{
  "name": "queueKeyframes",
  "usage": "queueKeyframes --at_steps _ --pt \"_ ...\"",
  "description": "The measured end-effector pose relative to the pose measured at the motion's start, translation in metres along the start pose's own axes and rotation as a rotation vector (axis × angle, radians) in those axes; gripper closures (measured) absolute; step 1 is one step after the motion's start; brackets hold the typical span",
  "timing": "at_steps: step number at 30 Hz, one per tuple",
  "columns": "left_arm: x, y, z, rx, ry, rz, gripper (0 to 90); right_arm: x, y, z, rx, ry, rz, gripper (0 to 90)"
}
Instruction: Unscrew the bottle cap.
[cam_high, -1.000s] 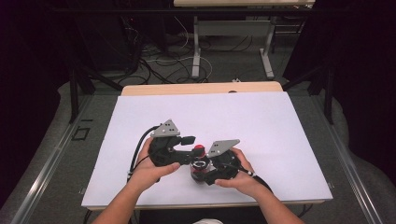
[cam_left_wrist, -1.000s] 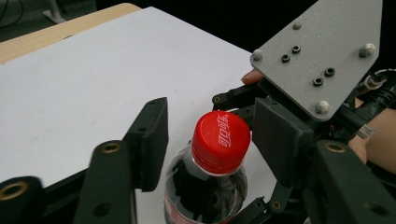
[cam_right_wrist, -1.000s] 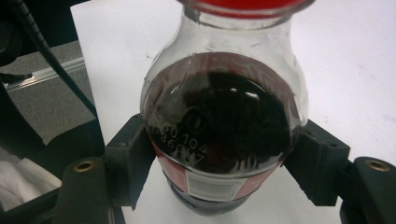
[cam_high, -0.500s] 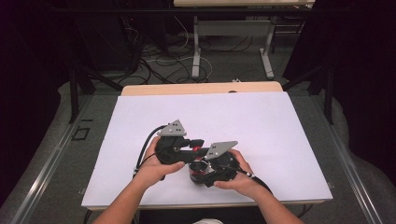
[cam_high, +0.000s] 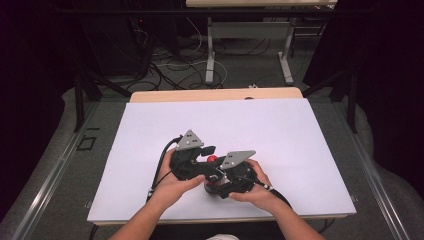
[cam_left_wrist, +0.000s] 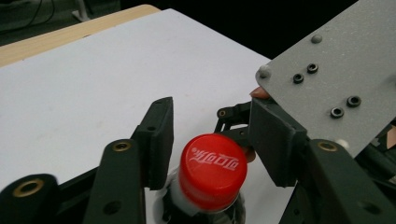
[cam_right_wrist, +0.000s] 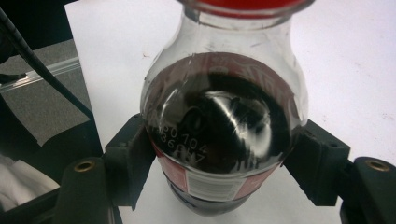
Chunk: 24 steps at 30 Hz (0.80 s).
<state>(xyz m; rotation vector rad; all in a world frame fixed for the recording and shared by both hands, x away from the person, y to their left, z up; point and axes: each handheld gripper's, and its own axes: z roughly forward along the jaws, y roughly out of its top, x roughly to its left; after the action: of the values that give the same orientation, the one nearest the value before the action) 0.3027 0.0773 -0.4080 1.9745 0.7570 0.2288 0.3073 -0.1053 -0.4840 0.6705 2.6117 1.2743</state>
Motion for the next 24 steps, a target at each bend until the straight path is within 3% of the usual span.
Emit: queueKeyframes --at_steps 5,10,14,20,24 --pt "0.009 0.003 -0.018 0.014 -0.046 0.024 48.1 0.0 0.0 -0.001 0.004 0.02 -0.009 29.6" --pt "0.016 0.003 -0.025 0.057 -0.176 0.09 50.5 0.002 0.001 -0.001 -0.006 0.036 -0.022 29.6" --pt "0.022 0.003 -0.019 0.087 -0.235 0.124 54.3 0.004 0.001 0.001 0.006 0.048 -0.031 29.6" --pt "0.027 0.003 -0.011 0.12 -0.278 0.105 61.0 0.006 0.001 0.002 0.012 0.065 -0.045 29.6" --pt "0.022 0.002 -0.009 0.122 -0.225 0.091 61.7 0.005 -0.001 0.004 0.015 0.057 -0.042 29.7"
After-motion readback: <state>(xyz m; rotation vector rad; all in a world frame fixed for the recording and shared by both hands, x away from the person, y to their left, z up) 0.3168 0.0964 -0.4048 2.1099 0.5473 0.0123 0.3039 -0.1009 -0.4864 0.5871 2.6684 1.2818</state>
